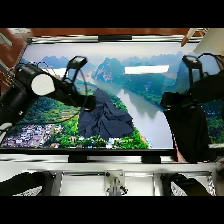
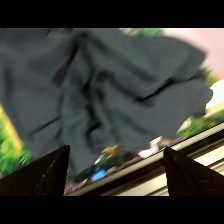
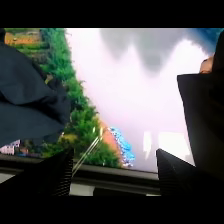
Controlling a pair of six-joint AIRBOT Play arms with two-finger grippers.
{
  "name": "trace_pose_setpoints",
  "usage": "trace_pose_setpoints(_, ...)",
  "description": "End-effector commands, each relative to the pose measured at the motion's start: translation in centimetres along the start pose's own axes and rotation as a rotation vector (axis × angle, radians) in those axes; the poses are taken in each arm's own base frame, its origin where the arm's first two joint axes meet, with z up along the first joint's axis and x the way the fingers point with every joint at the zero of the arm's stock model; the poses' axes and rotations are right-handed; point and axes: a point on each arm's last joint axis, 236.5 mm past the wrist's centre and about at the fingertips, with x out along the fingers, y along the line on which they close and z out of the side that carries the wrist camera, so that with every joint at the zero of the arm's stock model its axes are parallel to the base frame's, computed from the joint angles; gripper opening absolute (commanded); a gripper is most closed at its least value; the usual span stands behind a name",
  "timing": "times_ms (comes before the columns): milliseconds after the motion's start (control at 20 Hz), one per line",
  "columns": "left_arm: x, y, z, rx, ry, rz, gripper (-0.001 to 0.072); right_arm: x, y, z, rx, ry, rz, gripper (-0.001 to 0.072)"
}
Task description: Fold the shirts.
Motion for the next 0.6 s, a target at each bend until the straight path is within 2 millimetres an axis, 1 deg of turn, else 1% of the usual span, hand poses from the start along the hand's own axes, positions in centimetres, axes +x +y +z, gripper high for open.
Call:
trace_pose_setpoints(0,2.1,4.4,-5.7,-0.133,0.211,-0.076,0.0716,3.2,0.2,-2.3,0.072,0.201,0.201,0.0627)
trace_pose_setpoints(50,3.6,4.6,-7.0,-0.201,0.235,-0.129,0.072,4.1,0.0,-2.9,0.103,0.235,0.233,0.0627)
trace_pose_setpoints(150,6.9,4.4,-8.9,-0.323,0.243,-0.211,0.072,6.4,-0.1,-5.1,0.124,0.305,0.255,0.0627)
trace_pose_setpoints(300,10.9,2.9,-11.1,-0.432,0.242,-0.275,0.072,9.3,0.4,-7.3,0.158,0.343,0.296,0.0627)
trace_pose_setpoints(400,12.5,2.6,-11.8,-0.439,0.223,-0.26,0.072,10.6,0.6,-7.8,0.192,0.336,0.31,0.0627)
trace_pose_setpoints(450,13.0,2.4,-11.8,-0.442,0.215,-0.255,0.072,11.1,0.8,-8.0,0.207,0.334,0.322,0.0627)
trace_pose_setpoints(550,14.0,2.1,-11.0,-0.452,0.182,-0.245,0.072,12.0,1.2,-8.6,0.21,0.334,0.329,0.0627)
